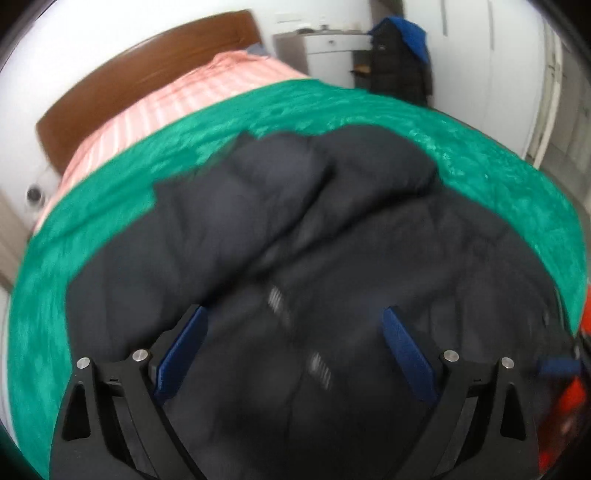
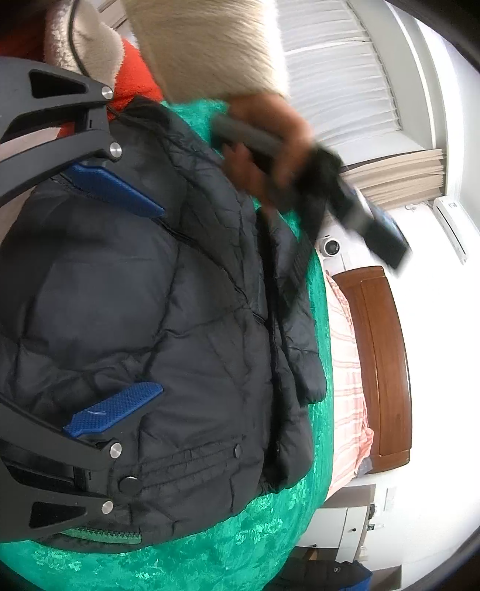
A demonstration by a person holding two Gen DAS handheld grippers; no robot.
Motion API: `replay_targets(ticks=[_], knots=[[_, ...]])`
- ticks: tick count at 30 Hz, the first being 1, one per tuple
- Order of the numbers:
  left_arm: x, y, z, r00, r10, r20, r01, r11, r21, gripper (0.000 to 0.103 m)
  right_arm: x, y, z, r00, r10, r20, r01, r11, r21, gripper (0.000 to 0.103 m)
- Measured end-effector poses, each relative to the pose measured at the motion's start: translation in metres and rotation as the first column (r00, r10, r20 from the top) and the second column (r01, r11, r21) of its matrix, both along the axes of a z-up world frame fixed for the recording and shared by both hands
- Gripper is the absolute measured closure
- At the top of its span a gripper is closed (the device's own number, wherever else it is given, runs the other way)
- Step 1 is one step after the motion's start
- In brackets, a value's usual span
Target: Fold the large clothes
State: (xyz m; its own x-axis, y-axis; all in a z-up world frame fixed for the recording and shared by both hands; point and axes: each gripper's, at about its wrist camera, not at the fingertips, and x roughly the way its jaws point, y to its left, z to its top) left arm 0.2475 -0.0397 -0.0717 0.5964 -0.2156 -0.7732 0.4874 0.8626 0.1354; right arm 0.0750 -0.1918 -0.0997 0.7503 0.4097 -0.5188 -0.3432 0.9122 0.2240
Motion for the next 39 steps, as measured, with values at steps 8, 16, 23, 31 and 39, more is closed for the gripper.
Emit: replay_targets(ticks=[8,16,23,31,39], knots=[[-0.066,0.091,0.003,0.98,0.197,0.044,-0.195,0.98,-0.035,0.004,0.003,0.008,0.001,1.0,0.026,0.01,-0.026,1.0,-0.011,0.013],[-0.077,0.114,-0.029,0.924,0.382,0.018,-0.376,0.916,-0.14,0.003,0.007,0.008,-0.003,1.0,0.017,-0.007,-0.017,1.0,-0.016,0.013],[-0.078,0.105,-0.055,0.915,0.403,-0.007,-0.4,0.907,-0.13,0.003,0.003,0.008,-0.002,1.0,0.015,-0.004,-0.016,1.0,-0.019,0.013],[-0.081,0.104,-0.06,0.914,0.405,0.0,-0.402,0.906,-0.13,0.002,0.002,0.009,-0.002,1.0,0.018,-0.01,-0.018,1.0,-0.023,0.013],[-0.081,0.106,-0.07,0.91,0.414,-0.014,-0.411,0.9,-0.145,0.001,0.004,0.012,-0.004,1.0,0.019,-0.017,-0.02,0.999,-0.032,0.013]])
